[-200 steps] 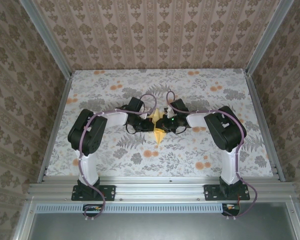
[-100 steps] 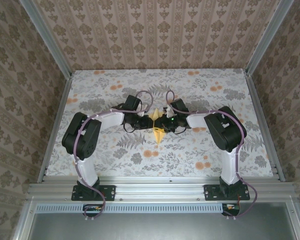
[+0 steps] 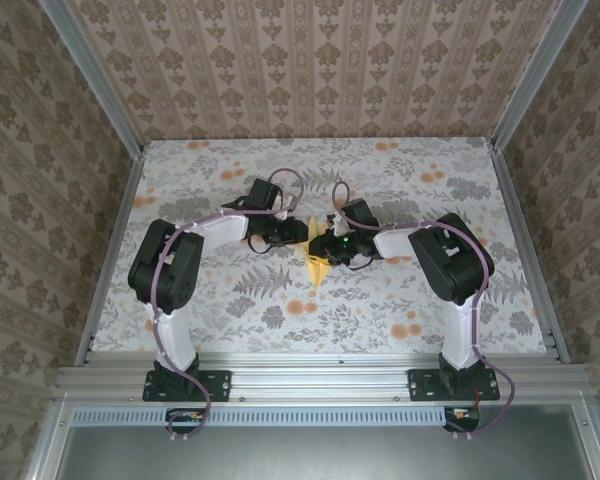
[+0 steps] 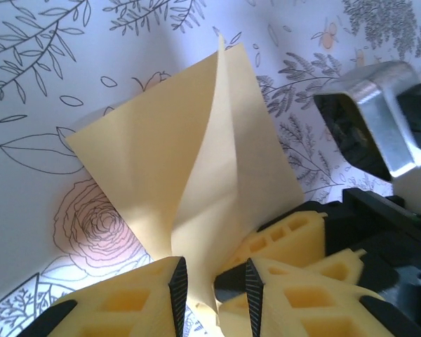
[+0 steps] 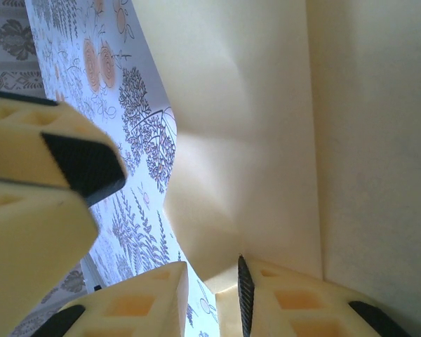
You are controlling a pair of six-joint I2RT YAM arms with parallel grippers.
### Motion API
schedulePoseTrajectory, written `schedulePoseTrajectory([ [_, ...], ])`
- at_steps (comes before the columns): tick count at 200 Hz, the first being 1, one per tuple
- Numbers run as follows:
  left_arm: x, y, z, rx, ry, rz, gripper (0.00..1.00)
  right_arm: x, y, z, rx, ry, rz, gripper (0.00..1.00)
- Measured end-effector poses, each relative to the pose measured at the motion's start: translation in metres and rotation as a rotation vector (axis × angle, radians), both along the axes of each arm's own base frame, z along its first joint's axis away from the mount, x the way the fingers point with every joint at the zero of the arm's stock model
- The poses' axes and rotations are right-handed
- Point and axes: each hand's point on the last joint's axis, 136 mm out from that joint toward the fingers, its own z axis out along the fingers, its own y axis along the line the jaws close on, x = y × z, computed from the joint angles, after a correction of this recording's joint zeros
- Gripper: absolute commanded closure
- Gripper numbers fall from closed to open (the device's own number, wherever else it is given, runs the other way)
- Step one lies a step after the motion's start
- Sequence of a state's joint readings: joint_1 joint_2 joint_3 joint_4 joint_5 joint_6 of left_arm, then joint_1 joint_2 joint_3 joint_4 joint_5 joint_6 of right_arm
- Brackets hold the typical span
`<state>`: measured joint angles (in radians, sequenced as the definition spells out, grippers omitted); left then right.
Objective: Fold a paper plane with a square sheet of paper (pick it up from the middle)
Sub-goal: Fourth fold the wing at the center of the table.
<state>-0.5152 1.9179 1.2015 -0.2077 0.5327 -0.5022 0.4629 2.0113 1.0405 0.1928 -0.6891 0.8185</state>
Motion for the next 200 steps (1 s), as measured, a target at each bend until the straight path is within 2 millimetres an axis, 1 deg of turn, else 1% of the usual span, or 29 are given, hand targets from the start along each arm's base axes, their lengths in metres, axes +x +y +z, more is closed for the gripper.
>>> schedulePoseTrajectory([
  [18, -0.001, 0.000, -0.009, 0.007, 0.020, -0.002, 0.68, 0.000, 0.000, 0.000, -0.001, 0.001, -0.001, 0.73],
  [34, 0.001, 0.000, -0.010, 0.009, 0.026, -0.001, 0.68, -0.001, 0.000, -0.001, -0.002, 0.002, 0.000, 0.75],
  [83, -0.004, 0.002, -0.012, 0.030, 0.052, -0.006, 0.68, -0.004, 0.001, -0.003, -0.008, 0.010, 0.006, 0.80],
  [106, -0.005, 0.001, -0.017, 0.041, 0.063, -0.014, 0.68, -0.005, 0.001, -0.004, -0.012, 0.014, 0.007, 0.82],
  [161, -0.016, 0.014, -0.030, 0.138, 0.092, -0.011, 0.67, -0.007, -0.001, -0.006, -0.020, 0.026, 0.007, 0.84],
  [181, -0.016, 0.016, -0.029, 0.151, 0.088, -0.005, 0.66, -0.008, -0.001, -0.006, -0.021, 0.028, 0.008, 0.85],
  [200, -0.016, 0.016, -0.023, 0.147, 0.075, -0.003, 0.66, -0.008, -0.001, -0.006, -0.022, 0.028, 0.009, 0.85],
])
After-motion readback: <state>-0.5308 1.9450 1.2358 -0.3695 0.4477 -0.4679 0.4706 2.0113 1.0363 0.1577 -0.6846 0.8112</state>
